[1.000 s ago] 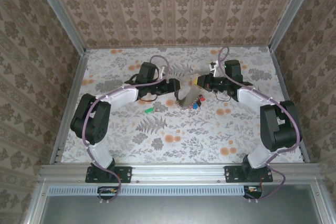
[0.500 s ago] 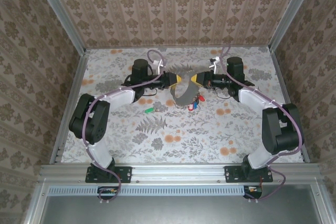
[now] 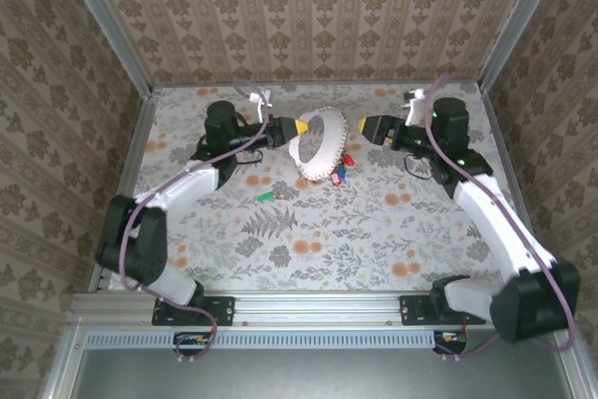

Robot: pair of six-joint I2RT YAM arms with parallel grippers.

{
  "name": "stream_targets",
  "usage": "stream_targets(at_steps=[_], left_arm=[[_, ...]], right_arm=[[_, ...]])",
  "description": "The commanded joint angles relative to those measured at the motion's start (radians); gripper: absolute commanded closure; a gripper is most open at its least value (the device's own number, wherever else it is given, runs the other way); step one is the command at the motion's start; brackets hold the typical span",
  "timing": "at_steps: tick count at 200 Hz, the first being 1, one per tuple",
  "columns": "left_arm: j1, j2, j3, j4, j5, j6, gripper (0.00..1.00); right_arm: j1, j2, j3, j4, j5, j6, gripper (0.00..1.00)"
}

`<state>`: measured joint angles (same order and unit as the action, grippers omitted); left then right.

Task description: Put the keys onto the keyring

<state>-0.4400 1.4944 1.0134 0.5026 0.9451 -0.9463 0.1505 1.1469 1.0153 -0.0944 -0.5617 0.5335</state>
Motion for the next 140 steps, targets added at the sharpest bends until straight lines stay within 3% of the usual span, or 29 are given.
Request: stream_targets(at_steps=[1,10,28,63,90,104,140], left_arm=[[-0.010,-0.132,0.140,-0.482,-0.108,0.421,1.00],[-0.037,-0.152,0.170,-0.541,-0.125,0.472,1.00],[-0.043,-0.174,0.196,-0.562,-0.133,0.498,1.00],[-0.075,-0.199,0.236,-0.550,-0.138,0.505,1.00],[-0.120,-0.223,0.242,-0.508,-0.163,0.549,1.00],[-0.133,-0.233,0.233,-0.482,-0.174,0.571,1.00],[-0.140,-0.254,0.224,-0.454,-0.186,0.624,1.00]], right_arm=[[-0.008,-0.165,-0.085,-0.034,0.333,-0.056,0.14],[-0.008,-0.229,-0.157,0.056,0.313,-0.069,0.14],[-0.004,-0.320,-0.282,0.270,0.127,-0.128,0.14],[0.072,-0.360,-0.246,0.142,0.078,-0.260,0.33],[0.278,-0.408,-0.333,0.218,0.290,-0.445,0.46],[0.371,-0.418,-0.415,0.343,0.366,-0.546,0.57],[0.593,-0.373,-0.514,0.511,0.606,-0.766,0.64]])
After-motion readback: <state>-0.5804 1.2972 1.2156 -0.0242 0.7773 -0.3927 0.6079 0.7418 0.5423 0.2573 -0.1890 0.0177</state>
